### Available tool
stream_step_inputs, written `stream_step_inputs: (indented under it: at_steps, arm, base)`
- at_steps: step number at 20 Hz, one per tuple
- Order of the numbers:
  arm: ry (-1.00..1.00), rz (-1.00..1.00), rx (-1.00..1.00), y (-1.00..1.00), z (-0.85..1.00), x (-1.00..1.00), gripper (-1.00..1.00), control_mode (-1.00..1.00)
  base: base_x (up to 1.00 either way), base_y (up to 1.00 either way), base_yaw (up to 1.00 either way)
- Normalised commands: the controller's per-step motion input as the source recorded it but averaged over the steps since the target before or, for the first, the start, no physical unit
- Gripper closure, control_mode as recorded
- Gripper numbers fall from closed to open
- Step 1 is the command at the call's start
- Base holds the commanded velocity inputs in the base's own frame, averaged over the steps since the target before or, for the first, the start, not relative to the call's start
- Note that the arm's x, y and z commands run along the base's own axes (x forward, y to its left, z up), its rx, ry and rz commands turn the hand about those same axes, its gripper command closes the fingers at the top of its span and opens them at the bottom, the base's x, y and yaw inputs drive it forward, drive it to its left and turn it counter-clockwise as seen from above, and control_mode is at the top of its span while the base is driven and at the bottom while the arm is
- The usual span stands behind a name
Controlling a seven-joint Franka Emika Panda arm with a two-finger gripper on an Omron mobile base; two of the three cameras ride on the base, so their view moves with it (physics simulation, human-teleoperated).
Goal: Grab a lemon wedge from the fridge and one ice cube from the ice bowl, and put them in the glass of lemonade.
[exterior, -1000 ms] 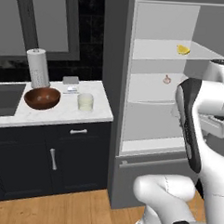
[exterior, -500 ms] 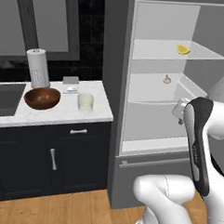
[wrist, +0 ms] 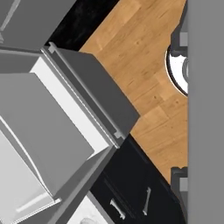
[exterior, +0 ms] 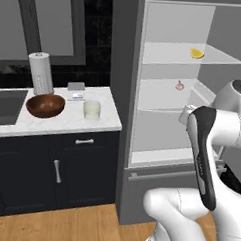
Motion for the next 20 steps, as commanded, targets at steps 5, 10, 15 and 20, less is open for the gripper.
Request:
stream_step_inputs:
  at_steps: [5,10,15,20]
  arm:
    - [-0.04,0.0,-0.06,0.07,0.0,0.02,-1.0,-1.0]
    - [-0.01,0.01,0.0,-0.13,0.0,0.0,-1.0,1.0]
    - [0.0,0.0,0.0,0.0,0.0,0.0,-1.0,1.0]
    - [0.0,0.0,0.0,0.0,0.0,0.0,-1.0,1.0]
  base:
    - [0.0,0.0,0.0]
    - [-0.01,-0.6,0.06]
    - [-0.03,-0.92,0.13]
    - [0.5,-0.37,0.14]
